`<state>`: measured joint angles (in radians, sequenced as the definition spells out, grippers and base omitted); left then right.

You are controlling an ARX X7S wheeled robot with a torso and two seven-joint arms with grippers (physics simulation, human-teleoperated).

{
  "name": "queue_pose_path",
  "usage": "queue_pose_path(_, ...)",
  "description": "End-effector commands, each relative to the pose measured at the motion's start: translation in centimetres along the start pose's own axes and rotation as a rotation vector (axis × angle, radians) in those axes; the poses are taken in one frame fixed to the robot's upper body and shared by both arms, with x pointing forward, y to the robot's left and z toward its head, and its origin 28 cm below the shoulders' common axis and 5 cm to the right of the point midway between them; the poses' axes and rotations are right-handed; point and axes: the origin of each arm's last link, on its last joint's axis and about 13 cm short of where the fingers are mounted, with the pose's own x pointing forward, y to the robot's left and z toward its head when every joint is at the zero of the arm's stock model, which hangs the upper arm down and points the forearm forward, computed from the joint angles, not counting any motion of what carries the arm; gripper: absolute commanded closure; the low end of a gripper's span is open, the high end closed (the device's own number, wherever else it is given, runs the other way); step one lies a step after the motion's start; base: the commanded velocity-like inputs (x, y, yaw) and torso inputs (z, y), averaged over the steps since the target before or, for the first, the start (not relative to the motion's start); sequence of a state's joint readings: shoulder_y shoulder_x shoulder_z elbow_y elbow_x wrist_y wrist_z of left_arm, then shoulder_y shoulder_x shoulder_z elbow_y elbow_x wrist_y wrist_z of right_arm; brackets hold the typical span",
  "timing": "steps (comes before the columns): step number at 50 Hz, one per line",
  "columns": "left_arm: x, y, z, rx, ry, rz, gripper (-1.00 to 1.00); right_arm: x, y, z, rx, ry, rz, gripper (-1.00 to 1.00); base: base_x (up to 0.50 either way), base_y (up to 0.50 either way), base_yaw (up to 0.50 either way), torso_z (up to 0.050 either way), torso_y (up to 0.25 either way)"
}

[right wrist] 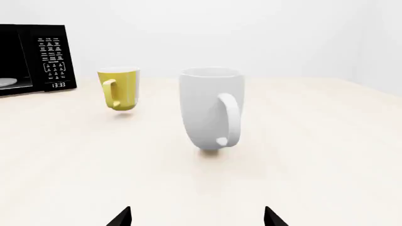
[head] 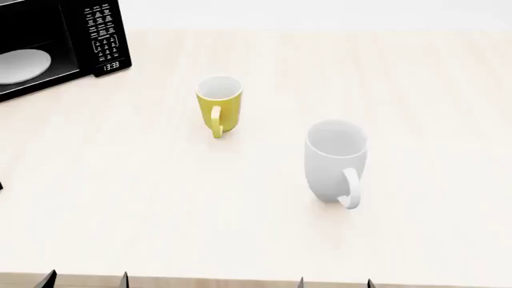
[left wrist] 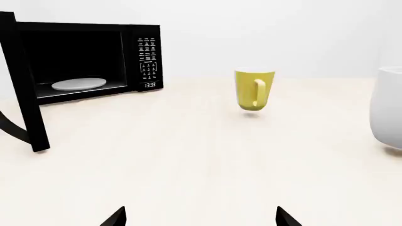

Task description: Put the yellow and white mug to the front of the white mug.

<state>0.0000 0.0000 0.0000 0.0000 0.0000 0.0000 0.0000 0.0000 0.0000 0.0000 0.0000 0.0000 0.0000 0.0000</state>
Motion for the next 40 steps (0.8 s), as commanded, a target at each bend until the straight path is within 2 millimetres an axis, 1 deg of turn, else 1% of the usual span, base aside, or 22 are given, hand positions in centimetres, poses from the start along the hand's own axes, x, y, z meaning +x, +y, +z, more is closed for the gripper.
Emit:
queue_pose_path(1, 0.1, 0.1, -0.1, 0.003, 0.003, 0.011, -1.00, -0.2, 0.2, 0.0, -0.043, -0.003, 0.015, -1.00, 0.00, 0.00, 0.00, 0.000, 0.000)
queue_pose_path(9, -0.1, 0.0, 0.2, -0.022, -0.015, -0.020, -1.00, -0.7, 0.4, 0.6, -0.054, -0.022, 0.022, -1.00, 0.00, 0.00, 0.00, 0.000, 0.000)
queue_pose_path(18, 0.0, 0.0, 0.1, -0.017, -0.010, -0.018, -1.00, -0.5, 0.4, 0.7, -0.035, -0.014, 0.009, -1.00, 0.00, 0.00, 0.00, 0.000, 0.000)
queue_pose_path(25, 0.1, 0.0, 0.2, -0.013, -0.015, -0.014, -1.00, -0.7, -0.1, 1.1, -0.011, -0.023, -0.011, -1.00, 0.00, 0.00, 0.00, 0.000, 0.000)
queue_pose_path(30, 0.1, 0.0, 0.3, -0.012, -0.017, -0.012, -1.00, -1.4, -1.4, 2.1, 0.000, -0.056, -0.061, -1.00, 0.00, 0.00, 0.00, 0.000, 0.000)
queue_pose_path(33, 0.1, -0.1, 0.1, -0.007, -0.014, -0.013, -1.00, -1.8, -2.3, 2.2, 0.007, -0.065, -0.107, -1.00, 0.00, 0.00, 0.00, 0.000, 0.000)
queue_pose_path(34, 0.2, -0.1, 0.2, -0.006, -0.013, -0.013, -1.00, -2.0, -2.9, 2.2, 0.005, -0.065, -0.134, -1.00, 0.00, 0.00, 0.00, 0.000, 0.000)
queue_pose_path(36, 0.2, -0.1, 0.2, -0.006, -0.015, -0.012, -1.00, -2.3, -3.4, 2.3, 0.007, -0.073, -0.160, -1.00, 0.00, 0.00, 0.00, 0.000, 0.000)
queue_pose_path(37, 0.2, -0.1, 0.1, -0.005, -0.013, -0.011, -1.00, -2.6, -4.1, 2.5, 0.011, -0.080, -0.192, -1.00, 0.00, 0.00, 0.00, 0.000, 0.000)
queue_pose_path(40, 0.2, -0.1, 0.1, -0.003, -0.011, -0.010, -1.00, -3.4, -5.2, 2.9, 0.022, -0.091, -0.248, -1.00, 0.00, 0.00, 0.00, 0.000, 0.000)
